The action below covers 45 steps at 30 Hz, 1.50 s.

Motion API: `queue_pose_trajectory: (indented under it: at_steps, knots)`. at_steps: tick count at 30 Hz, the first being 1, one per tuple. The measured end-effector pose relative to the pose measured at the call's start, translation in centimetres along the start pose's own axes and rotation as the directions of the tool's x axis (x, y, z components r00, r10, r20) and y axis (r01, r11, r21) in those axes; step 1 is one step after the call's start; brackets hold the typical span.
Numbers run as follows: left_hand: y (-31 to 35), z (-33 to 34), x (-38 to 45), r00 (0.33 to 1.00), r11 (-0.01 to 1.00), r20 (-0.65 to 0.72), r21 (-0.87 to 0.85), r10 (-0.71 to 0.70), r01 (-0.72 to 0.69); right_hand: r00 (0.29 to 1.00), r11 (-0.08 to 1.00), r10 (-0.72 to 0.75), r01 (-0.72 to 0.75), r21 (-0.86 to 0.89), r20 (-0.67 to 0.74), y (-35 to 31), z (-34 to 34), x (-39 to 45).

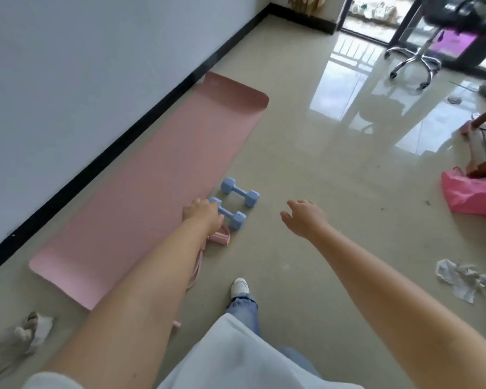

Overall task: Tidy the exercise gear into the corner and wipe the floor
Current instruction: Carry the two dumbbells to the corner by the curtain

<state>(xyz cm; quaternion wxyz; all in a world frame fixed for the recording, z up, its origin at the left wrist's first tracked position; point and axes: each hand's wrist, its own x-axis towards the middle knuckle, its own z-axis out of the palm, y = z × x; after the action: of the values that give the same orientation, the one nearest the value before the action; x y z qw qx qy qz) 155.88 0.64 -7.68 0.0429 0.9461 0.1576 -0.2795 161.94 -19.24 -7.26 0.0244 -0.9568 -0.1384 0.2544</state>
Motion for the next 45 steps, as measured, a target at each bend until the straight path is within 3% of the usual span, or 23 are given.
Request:
queue_pose_trajectory:
  at_steps: [6, 13, 18, 24, 29, 35, 41, 45]
  knots:
    - [0.6, -5.7, 10.4, 0.997, 0.996, 0.057, -0.064, -0.058, 0.062, 0.991, 0.994, -0.067, 0.076, -0.082, 0.116, -1.3, -5.6, 12.4]
    - [0.6, -7.6, 21.2, 0.967, 0.956, 0.154, -0.182, -0.203, 0.23, 0.932, 0.941, -0.226, 0.284, -0.183, 0.283, -4.0, -7.1, 26.8]
    - [1.3, -7.1, 29.7, 0.909, 0.863, 0.234, -0.303, -0.344, 0.405, 0.847, 0.894, -0.308, 0.414, -0.173, 0.434, -5.6, -7.3, 37.0]
    - [3.4, -3.1, 36.4, 0.839, 0.722, 0.376, -0.439, -0.393, 0.535, 0.774, 0.86, -0.271, 0.461, -0.217, 0.572, -4.5, -4.4, 45.4]
    - [3.7, 3.8, 41.5, 0.753, 0.556, 0.49, -0.51, -0.44, 0.657, 0.709, 0.775, -0.264, 0.559, -0.293, 0.653, -3.9, 1.3, 52.0]
    - [4.9, 15.6, 49.0, 0.667, 0.397, 0.617, -0.536, -0.418, 0.745, 0.702, 0.818, -0.192, 0.501, -0.283, 0.686, -3.0, 12.6, 59.4]
    - [6.7, 28.4, 58.1, 0.602, 0.201, 0.669, -0.58, -0.436, 0.789, 0.747, 0.9, -0.166, 0.381, -0.21, 0.644, -2.0, 26.3, 67.4]
    - [6.7, 35.5, 63.1, 0.493, 0.05, 0.674, -0.562, -0.55, 0.825, 0.805, 0.932, -0.174, 0.321, -0.169, 0.568, -2.5, 33.6, 72.3]
